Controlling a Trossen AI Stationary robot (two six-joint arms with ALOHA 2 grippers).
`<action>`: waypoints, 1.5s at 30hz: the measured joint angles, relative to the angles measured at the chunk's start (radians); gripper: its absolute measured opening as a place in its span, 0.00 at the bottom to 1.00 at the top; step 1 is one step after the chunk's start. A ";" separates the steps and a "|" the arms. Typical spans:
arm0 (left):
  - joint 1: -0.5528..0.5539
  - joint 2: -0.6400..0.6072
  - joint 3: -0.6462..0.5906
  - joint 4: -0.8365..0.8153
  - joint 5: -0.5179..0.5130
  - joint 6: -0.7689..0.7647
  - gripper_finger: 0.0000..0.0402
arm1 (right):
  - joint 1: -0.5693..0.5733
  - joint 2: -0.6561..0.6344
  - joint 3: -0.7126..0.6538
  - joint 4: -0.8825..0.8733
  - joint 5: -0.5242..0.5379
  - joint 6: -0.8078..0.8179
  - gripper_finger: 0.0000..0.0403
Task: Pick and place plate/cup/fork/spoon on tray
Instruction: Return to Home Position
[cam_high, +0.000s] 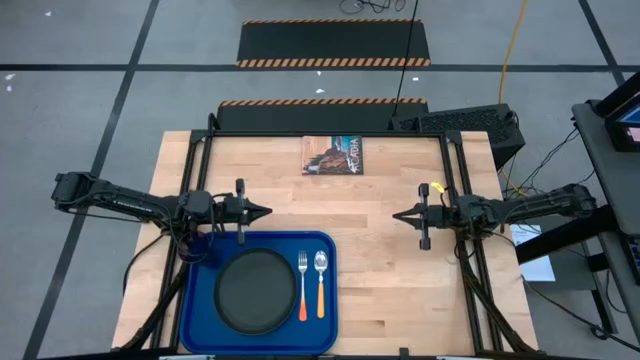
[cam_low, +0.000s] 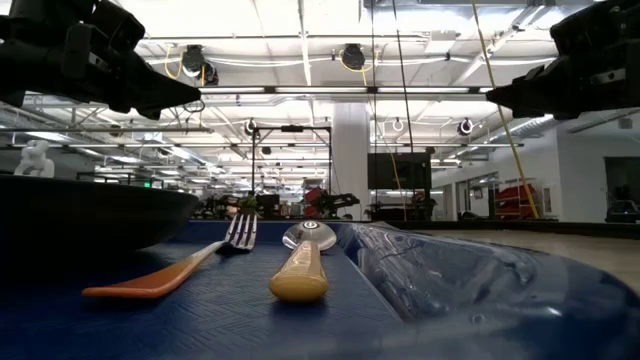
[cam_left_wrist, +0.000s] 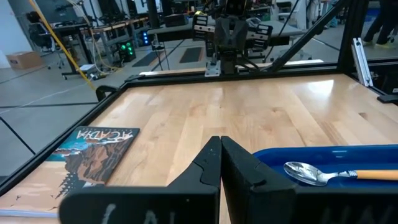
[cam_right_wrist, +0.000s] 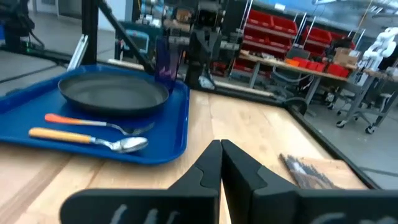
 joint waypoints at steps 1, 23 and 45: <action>0.000 0.000 0.000 0.000 0.000 0.000 0.01 | 0.000 -0.018 0.000 -0.008 0.000 0.000 0.00; 0.000 0.000 0.000 0.015 -0.001 0.000 0.01 | 0.000 -0.342 -0.002 -0.258 -0.052 -0.003 0.00; 0.045 -0.222 -0.001 -0.168 0.075 0.032 0.02 | 0.000 -0.333 -0.003 -0.258 -0.051 0.007 0.00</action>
